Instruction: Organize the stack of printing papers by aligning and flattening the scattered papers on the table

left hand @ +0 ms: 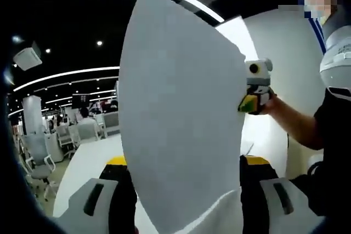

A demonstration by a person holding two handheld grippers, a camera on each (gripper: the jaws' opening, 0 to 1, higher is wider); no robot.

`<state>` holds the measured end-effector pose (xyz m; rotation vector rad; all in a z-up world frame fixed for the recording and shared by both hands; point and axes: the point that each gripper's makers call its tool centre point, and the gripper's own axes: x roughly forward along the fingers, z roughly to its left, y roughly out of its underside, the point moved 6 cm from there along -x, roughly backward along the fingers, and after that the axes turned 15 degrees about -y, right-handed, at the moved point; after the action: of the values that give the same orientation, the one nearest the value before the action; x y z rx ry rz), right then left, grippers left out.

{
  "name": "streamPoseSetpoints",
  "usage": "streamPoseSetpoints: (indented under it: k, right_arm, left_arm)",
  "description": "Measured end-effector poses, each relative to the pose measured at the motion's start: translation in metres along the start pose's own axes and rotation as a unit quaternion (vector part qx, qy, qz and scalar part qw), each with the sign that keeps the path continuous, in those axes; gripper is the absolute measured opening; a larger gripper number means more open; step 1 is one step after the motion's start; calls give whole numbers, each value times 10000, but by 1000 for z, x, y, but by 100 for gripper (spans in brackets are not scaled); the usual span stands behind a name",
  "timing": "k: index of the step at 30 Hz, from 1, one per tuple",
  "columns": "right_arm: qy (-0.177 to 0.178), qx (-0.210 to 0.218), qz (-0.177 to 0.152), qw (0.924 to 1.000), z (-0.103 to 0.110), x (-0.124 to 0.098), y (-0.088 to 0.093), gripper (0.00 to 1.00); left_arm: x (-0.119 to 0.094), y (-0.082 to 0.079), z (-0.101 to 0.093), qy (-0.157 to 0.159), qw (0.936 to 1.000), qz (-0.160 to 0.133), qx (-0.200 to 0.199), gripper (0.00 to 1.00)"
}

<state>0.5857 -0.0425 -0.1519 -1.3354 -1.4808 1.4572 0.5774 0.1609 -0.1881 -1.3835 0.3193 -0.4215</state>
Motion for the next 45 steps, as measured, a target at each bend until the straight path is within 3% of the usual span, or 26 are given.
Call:
streamPoseSetpoints:
  k: [8,15,26,31,41,45]
  right_arm:
    - [-81,-75,102,9999,6,2,-3,0]
    - [-76,-23,134,9999,1,16,0,0]
    - [-57,119,-41,9999,-8,25,0,0]
    - [-49,182,-69,9998,-13,28,3,0]
    - [-297,75,-144,9994,-7,31,0,0]
    - [-252,74,-162,9995,-10,28,0,0]
  left_arm:
    - [0,0,1,-70,10000,15,45,79]
    - [-2,-5,-6,103,9998,-151,31,79]
    - [-2,-7,-5,139,9995,-270,-84,75]
    - [-1,-2,-3,193,9992,-295,-175,65]
    - [-8,-24,-12,522,9965,-617,-225,53]
    - [-7,-24,-13,583,9963,-596,-204,45]
